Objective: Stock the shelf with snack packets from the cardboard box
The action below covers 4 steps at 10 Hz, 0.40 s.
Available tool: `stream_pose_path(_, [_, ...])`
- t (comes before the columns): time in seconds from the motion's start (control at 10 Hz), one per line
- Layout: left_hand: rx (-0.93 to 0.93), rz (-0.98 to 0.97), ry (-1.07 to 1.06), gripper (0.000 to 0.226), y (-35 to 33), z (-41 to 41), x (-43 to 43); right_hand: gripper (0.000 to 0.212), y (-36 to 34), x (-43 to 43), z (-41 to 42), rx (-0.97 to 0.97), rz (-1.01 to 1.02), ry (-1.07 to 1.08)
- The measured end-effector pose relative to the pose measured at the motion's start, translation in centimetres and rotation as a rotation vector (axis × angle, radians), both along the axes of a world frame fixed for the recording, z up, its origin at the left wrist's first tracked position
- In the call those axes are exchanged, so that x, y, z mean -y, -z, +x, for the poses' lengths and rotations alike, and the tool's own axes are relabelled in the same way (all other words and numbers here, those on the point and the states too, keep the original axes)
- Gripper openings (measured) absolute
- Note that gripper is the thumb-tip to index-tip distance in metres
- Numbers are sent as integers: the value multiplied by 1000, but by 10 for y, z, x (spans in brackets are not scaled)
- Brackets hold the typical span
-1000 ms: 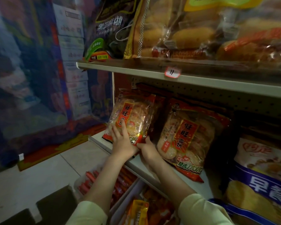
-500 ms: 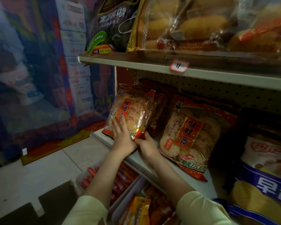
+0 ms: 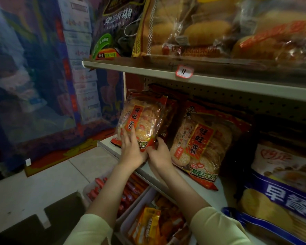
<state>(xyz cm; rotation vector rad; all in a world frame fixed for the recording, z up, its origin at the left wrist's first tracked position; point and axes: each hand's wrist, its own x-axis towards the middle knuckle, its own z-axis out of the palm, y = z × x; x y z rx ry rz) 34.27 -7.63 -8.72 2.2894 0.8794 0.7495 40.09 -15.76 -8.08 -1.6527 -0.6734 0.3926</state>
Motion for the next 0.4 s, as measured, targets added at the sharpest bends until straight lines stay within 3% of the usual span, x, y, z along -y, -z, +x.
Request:
stream_pose_path(0.2, [118, 146, -58, 49, -11, -22, 8, 48, -15, 15, -25, 265, -39, 7])
stream_pose_path(0.4, [166, 220, -194, 23, -16, -52, 35, 42, -28, 31, -47, 504, -98, -70])
